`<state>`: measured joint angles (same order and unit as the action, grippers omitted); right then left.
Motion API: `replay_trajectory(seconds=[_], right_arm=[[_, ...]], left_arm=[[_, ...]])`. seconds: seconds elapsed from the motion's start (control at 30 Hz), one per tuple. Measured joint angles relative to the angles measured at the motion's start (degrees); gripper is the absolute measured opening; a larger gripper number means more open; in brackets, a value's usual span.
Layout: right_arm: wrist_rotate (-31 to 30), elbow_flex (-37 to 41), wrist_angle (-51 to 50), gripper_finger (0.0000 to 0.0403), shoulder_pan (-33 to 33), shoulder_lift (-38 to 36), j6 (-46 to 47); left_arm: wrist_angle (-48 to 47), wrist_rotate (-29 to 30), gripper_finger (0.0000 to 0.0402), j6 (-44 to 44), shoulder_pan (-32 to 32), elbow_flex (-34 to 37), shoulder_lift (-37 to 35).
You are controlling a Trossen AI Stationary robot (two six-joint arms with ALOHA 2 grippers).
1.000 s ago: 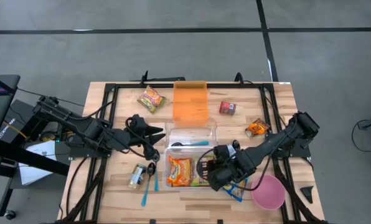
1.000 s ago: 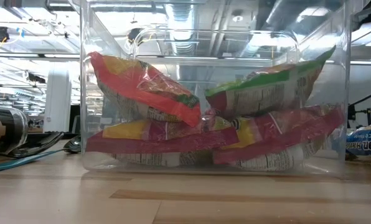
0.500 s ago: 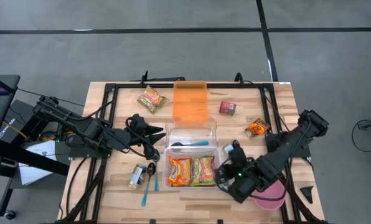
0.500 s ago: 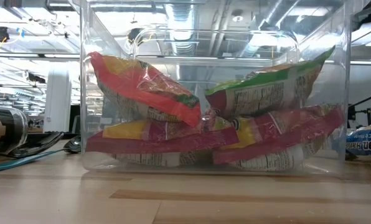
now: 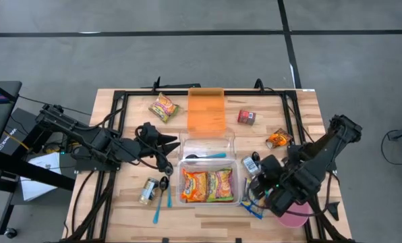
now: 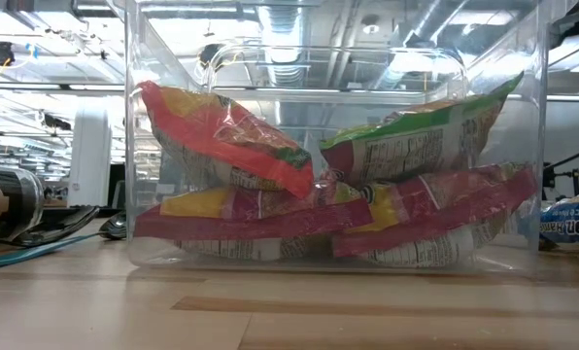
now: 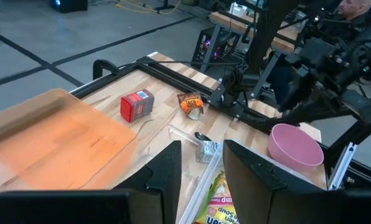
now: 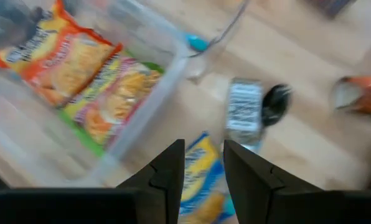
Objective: Pick & Place Food Item
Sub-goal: Put the white seasoning bottle into the orange transparent bin
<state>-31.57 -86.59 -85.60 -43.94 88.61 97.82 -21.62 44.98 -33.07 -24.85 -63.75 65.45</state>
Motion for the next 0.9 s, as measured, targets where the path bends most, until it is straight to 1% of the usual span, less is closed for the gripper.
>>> replay_trajectory(seconds=[0.13,0.27,0.53,0.6,0.73,0.8,0.9], right_arm=[[0.0,0.0,-4.8,0.0107,0.0,-1.9,-3.3],[-1.9,0.0,-4.4,0.0107,0.1,-3.2,-8.7],[-1.9,0.0,-4.4,0.0107,1.4,-3.1,-9.3],[-1.9,0.4,-4.3,0.0107,1.3,-3.0,-7.2],[-1.1,4.6,-4.3,0.0107,0.9,-3.1,2.9],[0.7,7.7,-3.8,0.0107,0.3,-3.1,6.9],[5.0,12.6,0.1,0.0108,0.0,-3.1,7.8]], left_arm=[[1.1,0.0,0.0113,0.0,0.7,0.0,0.0],[3.3,0.0,0.0113,0.0,1.3,0.0,0.0],[4.8,0.0,0.0113,-0.2,1.4,0.0,0.0],[5.1,0.0,0.0113,-0.2,1.4,0.0,0.0],[5.8,0.0,0.0113,-0.2,1.4,0.0,0.0],[6.1,0.0,0.0113,-0.2,1.4,0.0,0.0],[6.4,0.0,0.0113,-0.2,1.4,0.0,0.0]])
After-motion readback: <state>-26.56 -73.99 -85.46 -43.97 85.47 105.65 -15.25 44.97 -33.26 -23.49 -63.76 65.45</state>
